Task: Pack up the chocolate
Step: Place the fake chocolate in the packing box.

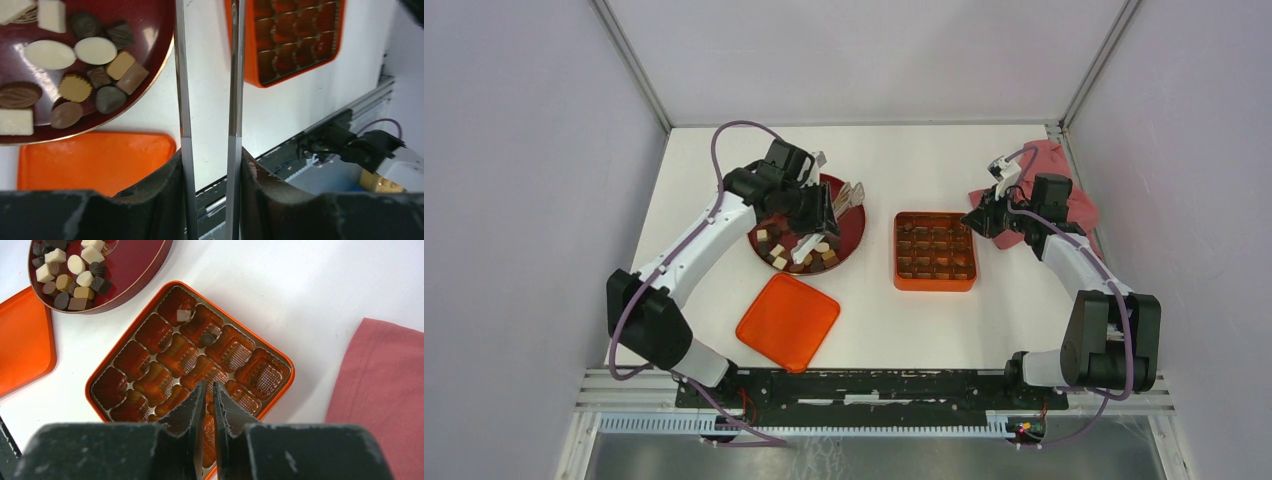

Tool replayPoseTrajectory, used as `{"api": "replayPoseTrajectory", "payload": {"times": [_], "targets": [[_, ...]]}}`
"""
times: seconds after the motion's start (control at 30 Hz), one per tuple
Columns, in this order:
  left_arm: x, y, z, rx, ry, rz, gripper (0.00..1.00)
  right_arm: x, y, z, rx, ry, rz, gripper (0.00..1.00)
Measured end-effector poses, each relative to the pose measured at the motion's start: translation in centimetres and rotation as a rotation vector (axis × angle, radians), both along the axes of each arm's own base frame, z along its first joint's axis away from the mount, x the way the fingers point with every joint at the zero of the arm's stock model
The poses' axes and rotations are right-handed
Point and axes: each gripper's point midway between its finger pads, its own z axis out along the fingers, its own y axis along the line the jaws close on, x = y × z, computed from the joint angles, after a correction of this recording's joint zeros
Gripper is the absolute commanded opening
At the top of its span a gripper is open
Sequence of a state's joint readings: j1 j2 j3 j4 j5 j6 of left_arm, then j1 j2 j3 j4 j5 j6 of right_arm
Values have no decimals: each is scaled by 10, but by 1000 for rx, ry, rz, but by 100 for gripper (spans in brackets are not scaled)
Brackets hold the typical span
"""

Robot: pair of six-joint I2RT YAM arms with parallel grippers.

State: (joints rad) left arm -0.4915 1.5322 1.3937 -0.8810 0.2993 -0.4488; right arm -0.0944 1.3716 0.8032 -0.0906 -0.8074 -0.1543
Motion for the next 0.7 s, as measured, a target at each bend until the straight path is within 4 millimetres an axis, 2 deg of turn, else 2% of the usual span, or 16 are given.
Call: {"api": "replayPoseTrajectory", "payload": {"times": [0.13, 0.3, 0.47, 0.57, 0.7], "targets": [[1, -24, 19, -103, -44, -20, 2, 2, -4, -2, -14, 2, -19, 15], [-4, -67, 23, -172, -78, -79, 2, 7, -15, -6, -46, 7, -73, 15], [-15, -121, 7, -190, -78, -158, 2, 13, -35, -11, -85, 24, -172, 17], [-21, -142, -7, -160, -72, -182, 2, 17, -47, -14, -104, 39, -239, 17], [-19, -163, -20, -92, -98, -182, 2, 15, -54, -22, -114, 57, -282, 17]]}}
